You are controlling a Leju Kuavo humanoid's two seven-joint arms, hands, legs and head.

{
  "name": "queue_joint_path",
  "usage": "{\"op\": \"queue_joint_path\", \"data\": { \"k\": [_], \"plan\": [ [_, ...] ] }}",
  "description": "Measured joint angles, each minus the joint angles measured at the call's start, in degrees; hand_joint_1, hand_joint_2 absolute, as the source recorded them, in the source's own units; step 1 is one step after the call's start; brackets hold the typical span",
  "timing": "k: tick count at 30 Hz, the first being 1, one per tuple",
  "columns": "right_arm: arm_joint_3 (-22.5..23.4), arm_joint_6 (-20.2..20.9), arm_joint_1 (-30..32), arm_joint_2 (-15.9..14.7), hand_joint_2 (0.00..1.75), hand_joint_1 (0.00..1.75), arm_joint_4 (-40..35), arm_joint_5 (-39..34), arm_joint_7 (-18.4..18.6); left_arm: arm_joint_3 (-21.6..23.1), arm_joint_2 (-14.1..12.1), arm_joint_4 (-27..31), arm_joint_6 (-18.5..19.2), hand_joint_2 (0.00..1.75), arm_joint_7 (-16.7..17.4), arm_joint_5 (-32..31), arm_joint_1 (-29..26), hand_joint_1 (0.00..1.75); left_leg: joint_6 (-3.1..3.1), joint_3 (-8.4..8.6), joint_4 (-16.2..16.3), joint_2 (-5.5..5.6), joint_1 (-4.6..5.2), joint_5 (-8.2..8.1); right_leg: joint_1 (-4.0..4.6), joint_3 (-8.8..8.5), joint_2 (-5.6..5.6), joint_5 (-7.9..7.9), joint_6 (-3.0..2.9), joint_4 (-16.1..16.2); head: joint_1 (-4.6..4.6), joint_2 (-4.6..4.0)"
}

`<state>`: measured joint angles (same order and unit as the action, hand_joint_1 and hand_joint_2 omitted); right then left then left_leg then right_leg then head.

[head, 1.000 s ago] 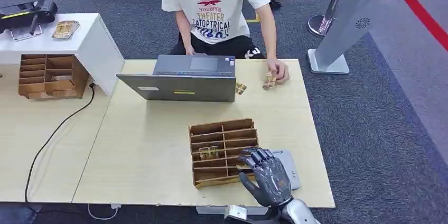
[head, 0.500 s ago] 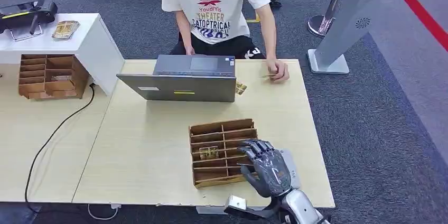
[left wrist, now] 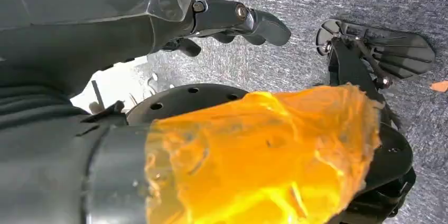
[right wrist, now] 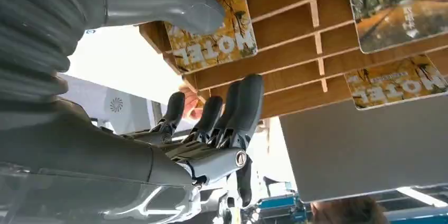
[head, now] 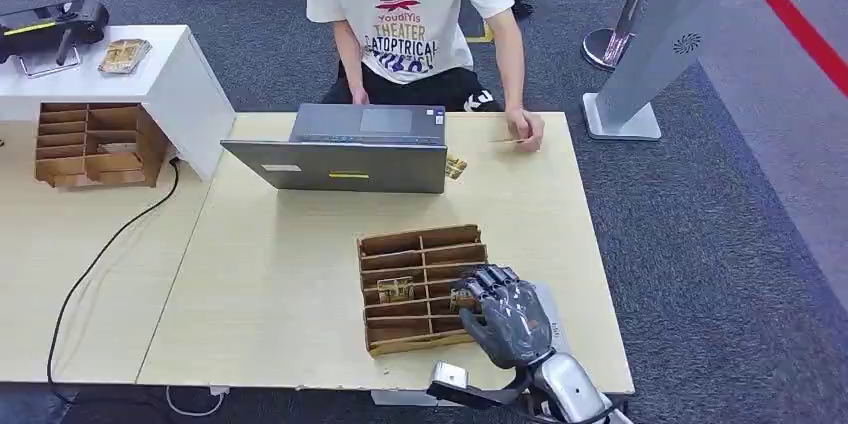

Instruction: Pass the card to the sensor for recognition and then transmit it.

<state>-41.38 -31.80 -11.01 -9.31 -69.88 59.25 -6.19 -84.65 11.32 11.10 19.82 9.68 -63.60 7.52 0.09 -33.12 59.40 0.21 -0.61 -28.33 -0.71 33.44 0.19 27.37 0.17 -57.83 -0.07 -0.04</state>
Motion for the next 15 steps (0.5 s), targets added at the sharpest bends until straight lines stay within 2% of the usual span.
{"op": "queue_joint_path", "data": {
  "k": [2, 6, 10, 15],
  "plan": [
    [0.00, 0.09, 0.00, 0.00, 1.75, 0.77, 0.35, 0.00, 0.00, 0.00, 0.00, 0.00, 0.00, 0.00, 0.00, 0.00, 0.01, 0.00, 0.00, 0.00, 0.00, 0.00, 0.00, 0.00, 0.00, 0.00, 0.00, 0.00, 0.00, 0.00, 0.00, 0.00],
    [0.00, 0.17, -0.01, 0.00, 1.75, 0.86, 1.01, 0.06, 0.02, 0.00, 0.00, 0.00, 0.00, 0.00, 0.00, 0.02, 0.01, 0.00, 0.00, 0.00, 0.00, 0.00, 0.00, 0.00, 0.00, 0.00, 0.00, 0.00, 0.00, 0.00, 0.00, 0.00],
    [0.00, 0.76, -0.03, 0.00, 1.75, 0.82, 1.36, 0.09, 0.22, 0.00, 0.00, 0.00, 0.00, 0.00, 0.00, 0.07, 0.01, 0.00, 0.00, 0.00, 0.00, 0.00, 0.00, 0.00, 0.00, 0.00, 0.00, 0.00, 0.00, 0.00, 0.00, 0.00],
    [0.00, 0.94, -0.14, 0.00, 1.75, 0.87, 1.51, 0.09, 0.24, 0.00, 0.00, 0.00, 0.00, 0.00, 0.02, 0.07, 0.01, 0.00, 0.00, 0.02, 0.00, 0.00, 0.00, 0.00, 0.00, -0.01, 0.00, 0.00, 0.00, 0.00, 0.00, 0.00]
  ]
}}
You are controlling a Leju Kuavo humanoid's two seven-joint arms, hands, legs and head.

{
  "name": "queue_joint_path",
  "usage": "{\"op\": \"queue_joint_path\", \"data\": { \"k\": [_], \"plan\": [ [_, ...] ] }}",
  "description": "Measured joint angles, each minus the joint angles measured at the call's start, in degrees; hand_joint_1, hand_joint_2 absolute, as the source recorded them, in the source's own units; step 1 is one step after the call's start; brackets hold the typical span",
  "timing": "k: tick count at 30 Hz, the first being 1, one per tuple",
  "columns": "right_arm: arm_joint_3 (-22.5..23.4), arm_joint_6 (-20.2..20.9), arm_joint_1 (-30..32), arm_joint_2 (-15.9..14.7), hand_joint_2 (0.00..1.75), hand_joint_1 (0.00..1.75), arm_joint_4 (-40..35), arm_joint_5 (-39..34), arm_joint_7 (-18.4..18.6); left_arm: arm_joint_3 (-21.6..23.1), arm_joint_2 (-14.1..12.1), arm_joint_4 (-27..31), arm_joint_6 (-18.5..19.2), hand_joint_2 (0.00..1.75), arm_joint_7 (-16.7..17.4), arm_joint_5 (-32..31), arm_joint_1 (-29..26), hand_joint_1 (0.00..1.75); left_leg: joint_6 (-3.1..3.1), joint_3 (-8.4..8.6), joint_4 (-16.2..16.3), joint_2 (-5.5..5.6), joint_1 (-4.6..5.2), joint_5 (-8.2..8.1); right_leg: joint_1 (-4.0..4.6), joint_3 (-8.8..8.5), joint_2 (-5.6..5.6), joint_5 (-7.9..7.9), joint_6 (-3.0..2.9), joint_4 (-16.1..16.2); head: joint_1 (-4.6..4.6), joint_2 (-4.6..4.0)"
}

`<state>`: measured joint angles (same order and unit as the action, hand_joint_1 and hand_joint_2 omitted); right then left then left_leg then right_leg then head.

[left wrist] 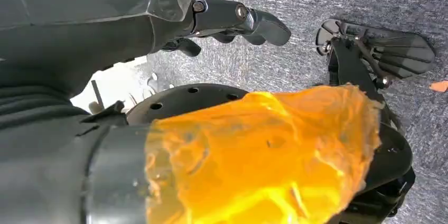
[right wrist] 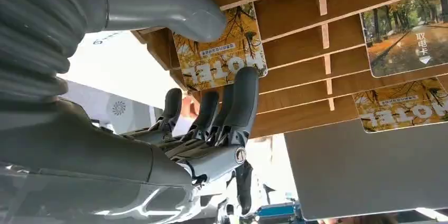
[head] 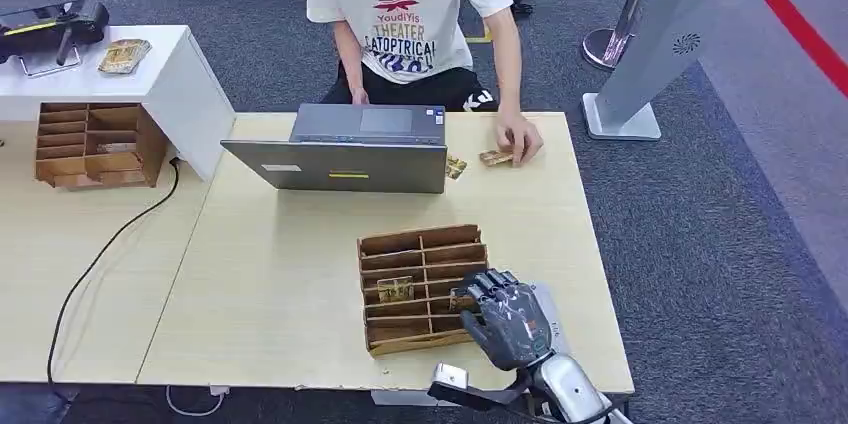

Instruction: Pass the card to the sensor for recognition and then transmit it.

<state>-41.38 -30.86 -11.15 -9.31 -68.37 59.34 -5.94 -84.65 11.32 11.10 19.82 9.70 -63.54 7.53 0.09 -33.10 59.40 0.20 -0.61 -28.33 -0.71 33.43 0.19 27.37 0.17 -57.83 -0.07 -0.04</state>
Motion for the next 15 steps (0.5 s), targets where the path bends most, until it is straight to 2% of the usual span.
{"op": "queue_joint_path", "data": {
  "k": [5, 8, 9, 10, 12, 15],
  "plan": [
    [0.00, 0.46, -0.08, 0.00, 1.75, 0.91, 0.20, 0.00, 0.09, 0.00, 0.00, 0.00, -0.04, 0.00, 0.09, 0.02, 0.00, 0.00, 0.00, 0.01, 0.00, 0.00, 0.00, 0.00, 0.00, -0.01, 0.00, 0.00, 0.00, 0.00, 0.00, 0.00],
    [0.00, 0.59, -0.15, 0.00, 1.75, 0.99, 0.22, 0.02, 0.28, 0.00, 0.00, 0.00, -0.07, 0.00, 0.09, 0.02, 0.00, 0.00, 0.00, 0.02, 0.00, 0.00, 0.00, 0.00, 0.00, -0.01, 0.01, 0.00, 0.00, 0.00, 0.00, 0.00],
    [0.00, 0.59, -0.15, 0.00, 1.75, 1.08, 0.22, 0.02, 0.33, 0.00, 0.00, 0.00, -0.07, 0.00, 0.09, 0.02, 0.00, 0.00, 0.00, 0.02, 0.00, 0.00, 0.00, 0.00, 0.00, -0.01, 0.01, 0.00, 0.00, 0.00, 0.00, 0.00],
    [0.00, 0.59, -0.14, 0.00, 1.75, 1.38, 0.26, 0.04, 0.44, 0.00, 0.00, 0.00, -0.07, 0.00, 0.09, 0.02, 0.00, 0.00, 0.00, 0.02, 0.00, 0.00, 0.00, 0.00, 0.00, -0.01, 0.00, 0.00, 0.00, 0.00, 0.00, 0.00],
    [0.00, 0.59, -0.14, 0.00, 1.75, 1.73, 0.37, 0.09, 0.52, 0.00, 0.00, 0.00, -0.09, 0.00, 0.09, 0.02, 0.00, 0.00, 0.00, 0.02, 0.00, 0.00, 0.00, 0.00, 0.00, -0.01, 0.00, 0.00, 0.00, 0.00, 0.00, 0.00],
    [0.02, 0.57, -0.28, 0.00, 1.75, 1.75, 0.37, 0.15, 0.61, 0.00, 0.00, 0.00, -0.11, 0.00, 0.09, 0.02, 0.00, 0.00, 0.00, 0.02, 0.00, 0.00, 0.00, 0.00, 0.00, -0.01, 0.01, 0.00, 0.00, 0.00, 0.00, 0.00]
  ]
}}
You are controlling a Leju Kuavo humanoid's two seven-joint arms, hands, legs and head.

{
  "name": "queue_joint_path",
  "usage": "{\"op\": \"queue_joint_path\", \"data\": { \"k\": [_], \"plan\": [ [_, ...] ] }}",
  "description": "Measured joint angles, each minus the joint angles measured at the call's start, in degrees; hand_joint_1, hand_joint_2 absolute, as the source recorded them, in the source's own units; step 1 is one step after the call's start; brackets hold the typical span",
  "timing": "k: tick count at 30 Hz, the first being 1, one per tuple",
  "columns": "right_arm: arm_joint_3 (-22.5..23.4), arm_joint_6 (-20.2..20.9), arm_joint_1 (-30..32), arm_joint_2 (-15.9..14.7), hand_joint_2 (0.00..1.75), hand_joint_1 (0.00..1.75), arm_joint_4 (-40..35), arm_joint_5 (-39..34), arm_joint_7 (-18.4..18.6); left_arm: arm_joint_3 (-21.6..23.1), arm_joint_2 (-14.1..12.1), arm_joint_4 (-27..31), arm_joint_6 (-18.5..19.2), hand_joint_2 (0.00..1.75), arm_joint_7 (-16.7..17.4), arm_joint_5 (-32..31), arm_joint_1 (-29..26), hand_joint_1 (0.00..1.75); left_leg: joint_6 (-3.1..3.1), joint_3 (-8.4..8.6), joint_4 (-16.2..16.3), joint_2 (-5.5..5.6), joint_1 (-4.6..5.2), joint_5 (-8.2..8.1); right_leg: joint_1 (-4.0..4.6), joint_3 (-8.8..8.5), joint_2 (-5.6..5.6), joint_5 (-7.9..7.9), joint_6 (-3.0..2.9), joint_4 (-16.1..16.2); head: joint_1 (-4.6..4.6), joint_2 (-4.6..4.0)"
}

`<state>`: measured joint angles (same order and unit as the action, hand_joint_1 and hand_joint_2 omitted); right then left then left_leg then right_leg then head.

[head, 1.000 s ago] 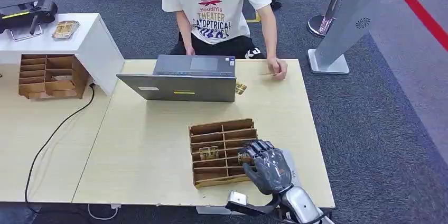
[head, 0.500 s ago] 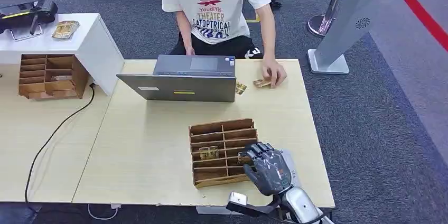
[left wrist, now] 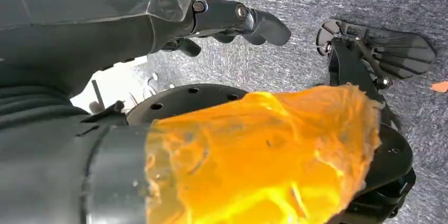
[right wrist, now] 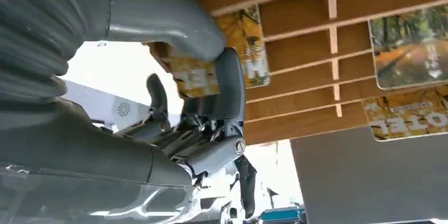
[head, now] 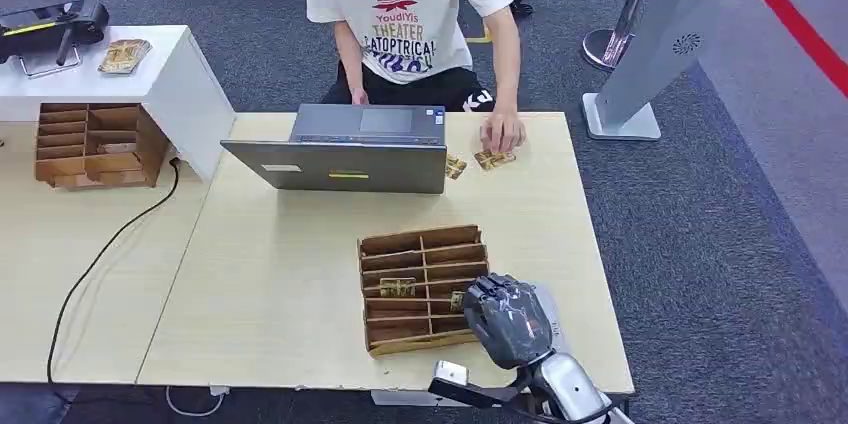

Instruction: Pass the card to the sensor for recognition and then transmit it.

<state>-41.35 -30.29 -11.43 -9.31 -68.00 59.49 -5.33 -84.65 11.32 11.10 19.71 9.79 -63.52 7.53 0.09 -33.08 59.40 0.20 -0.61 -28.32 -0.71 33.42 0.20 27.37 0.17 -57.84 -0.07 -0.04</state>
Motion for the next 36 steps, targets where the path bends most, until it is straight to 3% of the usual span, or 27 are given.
{"op": "queue_joint_path", "data": {
  "k": [36],
  "plan": [
    [0.68, -0.07, -0.33, 0.00, 1.75, 1.75, -1.05, -1.36, -0.20, 0.00, 0.00, 0.00, 0.04, 0.00, 0.00, -0.11, 0.02, 0.00, 0.00, -0.02, 0.00, 0.00, 0.00, 0.00, 0.00, 0.00, -0.01, 0.00, 0.00, 0.00, 0.00, 0.00]
  ]
}}
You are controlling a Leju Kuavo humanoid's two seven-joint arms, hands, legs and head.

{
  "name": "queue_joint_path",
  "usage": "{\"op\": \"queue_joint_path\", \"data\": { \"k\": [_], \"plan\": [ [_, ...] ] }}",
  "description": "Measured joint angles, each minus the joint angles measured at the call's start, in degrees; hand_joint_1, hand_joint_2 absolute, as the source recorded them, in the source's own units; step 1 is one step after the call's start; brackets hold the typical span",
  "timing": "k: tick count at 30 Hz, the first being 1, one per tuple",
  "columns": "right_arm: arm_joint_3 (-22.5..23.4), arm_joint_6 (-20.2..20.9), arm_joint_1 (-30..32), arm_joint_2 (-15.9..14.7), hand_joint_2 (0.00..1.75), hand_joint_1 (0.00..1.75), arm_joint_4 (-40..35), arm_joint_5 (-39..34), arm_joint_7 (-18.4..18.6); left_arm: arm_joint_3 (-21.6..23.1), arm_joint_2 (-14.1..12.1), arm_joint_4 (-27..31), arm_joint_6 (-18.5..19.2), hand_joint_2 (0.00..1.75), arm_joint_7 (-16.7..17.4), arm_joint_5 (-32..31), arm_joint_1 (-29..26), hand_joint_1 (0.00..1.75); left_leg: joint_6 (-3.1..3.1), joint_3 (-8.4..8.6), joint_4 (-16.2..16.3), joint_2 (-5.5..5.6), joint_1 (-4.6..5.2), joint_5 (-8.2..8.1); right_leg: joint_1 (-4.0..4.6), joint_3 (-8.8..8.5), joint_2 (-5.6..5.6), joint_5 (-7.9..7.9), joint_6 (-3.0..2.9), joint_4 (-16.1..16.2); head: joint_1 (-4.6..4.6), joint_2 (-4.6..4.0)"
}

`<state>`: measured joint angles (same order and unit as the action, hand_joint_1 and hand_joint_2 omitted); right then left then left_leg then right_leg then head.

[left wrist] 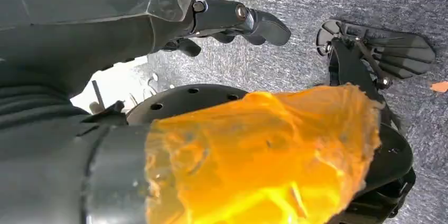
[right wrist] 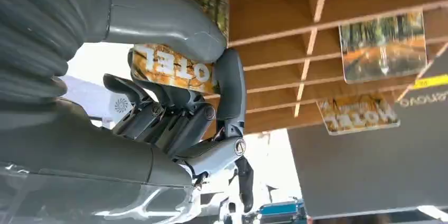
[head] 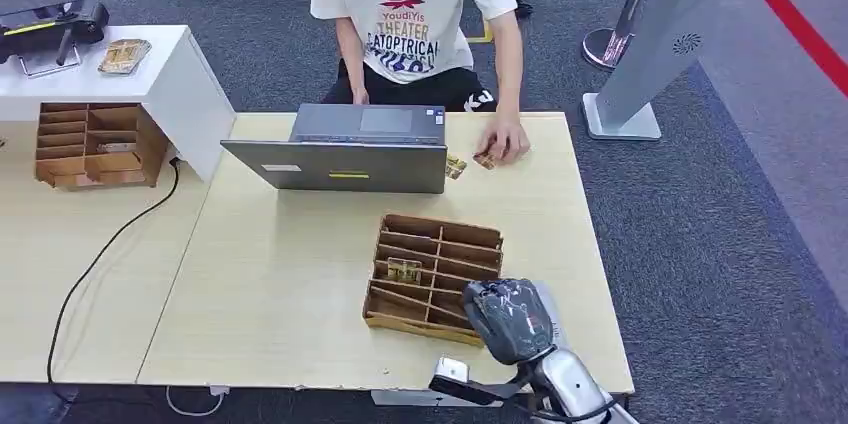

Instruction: Pass the card to the sensor for recognition and then transmit it.

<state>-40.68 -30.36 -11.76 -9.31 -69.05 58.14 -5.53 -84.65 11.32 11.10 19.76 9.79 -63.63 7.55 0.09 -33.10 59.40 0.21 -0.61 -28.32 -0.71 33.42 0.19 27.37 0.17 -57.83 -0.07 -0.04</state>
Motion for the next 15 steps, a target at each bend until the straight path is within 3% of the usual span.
{"op": "queue_joint_path", "data": {
  "k": [15],
  "plan": [
    [5.77, 1.92, -0.30, 0.22, 1.75, 1.75, -11.88, -14.62, -5.99, 0.00, 0.00, 0.00, 0.07, 0.00, -0.31, -0.11, -0.03, 0.00, 0.00, 0.00, 0.00, 0.00, 0.00, 0.00, 0.00, 0.00, 0.00, 0.00, 0.00, 0.00, 0.00, 0.00]
  ]
}}
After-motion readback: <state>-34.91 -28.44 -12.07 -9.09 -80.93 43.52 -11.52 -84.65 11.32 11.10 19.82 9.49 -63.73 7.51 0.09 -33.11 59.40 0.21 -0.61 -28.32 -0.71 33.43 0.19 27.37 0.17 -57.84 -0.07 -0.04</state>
